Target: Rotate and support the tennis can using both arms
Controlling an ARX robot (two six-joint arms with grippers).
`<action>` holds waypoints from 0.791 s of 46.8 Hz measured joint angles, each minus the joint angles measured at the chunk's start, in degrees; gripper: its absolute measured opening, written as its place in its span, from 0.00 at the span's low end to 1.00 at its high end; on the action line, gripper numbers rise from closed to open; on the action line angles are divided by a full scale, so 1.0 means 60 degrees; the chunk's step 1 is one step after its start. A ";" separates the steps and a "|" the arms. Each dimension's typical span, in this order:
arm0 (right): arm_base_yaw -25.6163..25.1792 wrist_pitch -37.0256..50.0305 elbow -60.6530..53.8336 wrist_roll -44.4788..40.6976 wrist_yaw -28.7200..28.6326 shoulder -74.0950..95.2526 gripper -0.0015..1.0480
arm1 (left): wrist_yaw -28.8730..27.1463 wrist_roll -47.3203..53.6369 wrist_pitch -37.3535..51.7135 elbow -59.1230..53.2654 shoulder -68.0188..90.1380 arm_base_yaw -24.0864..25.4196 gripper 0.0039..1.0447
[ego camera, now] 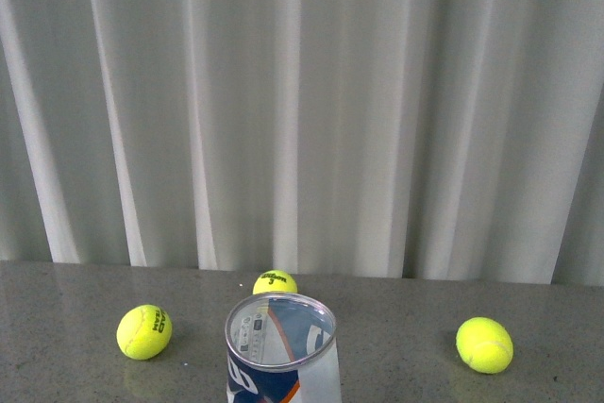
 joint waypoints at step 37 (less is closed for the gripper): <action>0.0000 0.0000 0.0000 0.0000 0.0000 0.0000 0.93 | 0.0000 0.0007 -0.2495 0.0000 -0.2430 0.0000 0.32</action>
